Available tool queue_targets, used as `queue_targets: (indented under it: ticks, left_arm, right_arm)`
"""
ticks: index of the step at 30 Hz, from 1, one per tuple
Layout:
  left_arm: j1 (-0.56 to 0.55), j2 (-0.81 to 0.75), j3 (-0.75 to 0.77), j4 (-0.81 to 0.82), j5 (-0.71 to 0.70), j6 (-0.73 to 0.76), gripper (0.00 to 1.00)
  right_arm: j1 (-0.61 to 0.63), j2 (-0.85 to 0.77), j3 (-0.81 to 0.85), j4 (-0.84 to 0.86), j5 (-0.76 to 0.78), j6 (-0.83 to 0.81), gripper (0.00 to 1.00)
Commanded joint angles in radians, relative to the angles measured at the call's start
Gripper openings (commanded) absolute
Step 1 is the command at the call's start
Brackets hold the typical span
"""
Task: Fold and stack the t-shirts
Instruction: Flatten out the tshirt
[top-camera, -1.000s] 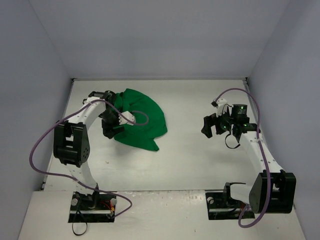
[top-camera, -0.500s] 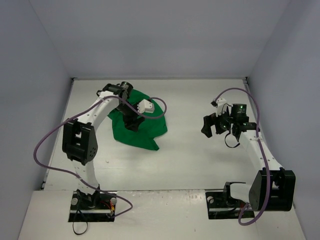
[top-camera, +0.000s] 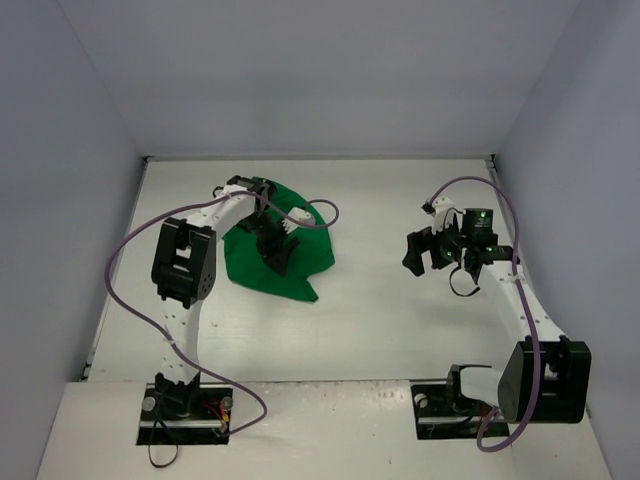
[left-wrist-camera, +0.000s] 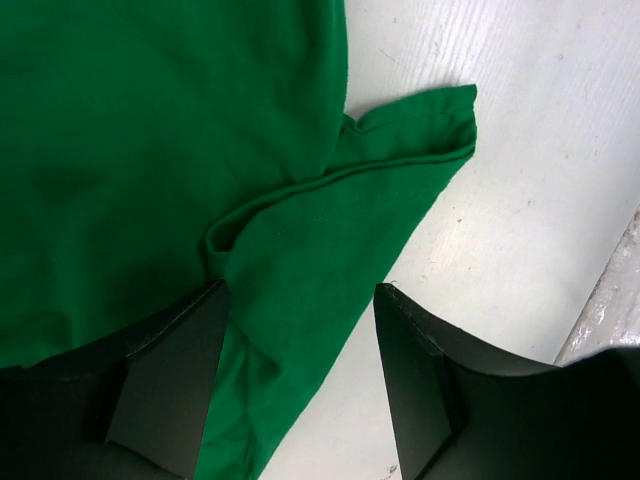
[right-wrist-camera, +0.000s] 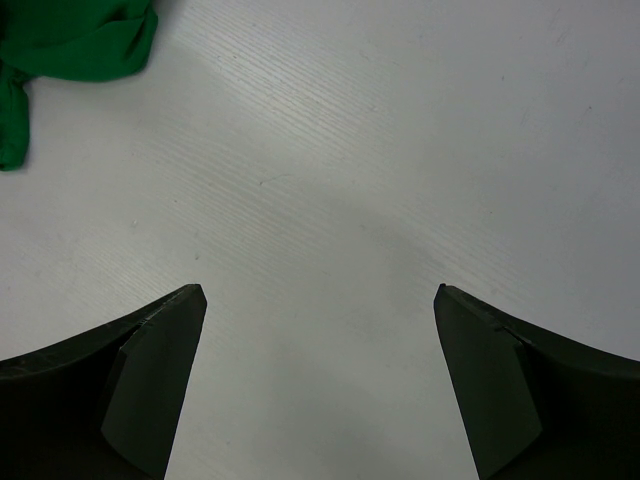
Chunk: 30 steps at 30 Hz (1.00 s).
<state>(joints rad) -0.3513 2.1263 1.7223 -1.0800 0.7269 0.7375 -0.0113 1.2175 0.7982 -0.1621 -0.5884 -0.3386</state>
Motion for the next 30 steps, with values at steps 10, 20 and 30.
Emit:
queue_targets:
  ticks: [10, 20, 30]
  left_arm:
    - [0.042, -0.052, 0.081, -0.023, 0.011, 0.0, 0.57]
    - [0.032, -0.03, 0.032, -0.023, 0.017, 0.011, 0.57]
    - [0.02, -0.031, -0.058, -0.023, 0.011, 0.028, 0.56]
  right_arm:
    - [0.006, -0.014, 0.02, 0.024, -0.005, 0.006, 0.96]
    - [0.005, -0.018, 0.018, 0.024, 0.001, 0.006, 0.96]
    - [0.005, -0.028, 0.016, 0.025, 0.001, 0.006, 0.96]
